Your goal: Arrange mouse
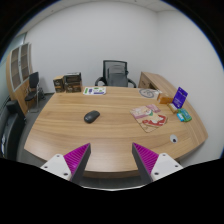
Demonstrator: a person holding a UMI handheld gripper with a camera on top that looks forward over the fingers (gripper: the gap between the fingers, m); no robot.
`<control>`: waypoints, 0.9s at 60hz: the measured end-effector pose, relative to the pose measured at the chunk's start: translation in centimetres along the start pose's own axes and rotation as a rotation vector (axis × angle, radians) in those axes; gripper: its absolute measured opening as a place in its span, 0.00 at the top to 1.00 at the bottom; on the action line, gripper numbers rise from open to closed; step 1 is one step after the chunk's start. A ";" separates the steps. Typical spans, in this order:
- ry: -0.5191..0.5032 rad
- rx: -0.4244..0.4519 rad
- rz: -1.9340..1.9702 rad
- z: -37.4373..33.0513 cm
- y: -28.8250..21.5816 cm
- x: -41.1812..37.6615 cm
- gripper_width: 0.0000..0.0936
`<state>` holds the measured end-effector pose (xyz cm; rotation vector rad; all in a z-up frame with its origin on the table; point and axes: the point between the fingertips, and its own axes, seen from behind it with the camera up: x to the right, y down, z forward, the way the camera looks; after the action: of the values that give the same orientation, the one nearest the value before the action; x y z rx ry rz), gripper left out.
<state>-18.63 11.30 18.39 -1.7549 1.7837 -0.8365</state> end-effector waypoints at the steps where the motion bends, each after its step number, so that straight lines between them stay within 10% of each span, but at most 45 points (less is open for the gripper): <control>1: -0.001 0.000 0.000 0.0 0.0 -0.1 0.07; 54: -0.076 0.055 -0.029 18.0 -1.7 -10.4 0.07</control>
<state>-3.97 20.26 6.57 -1.7577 1.6754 -0.8119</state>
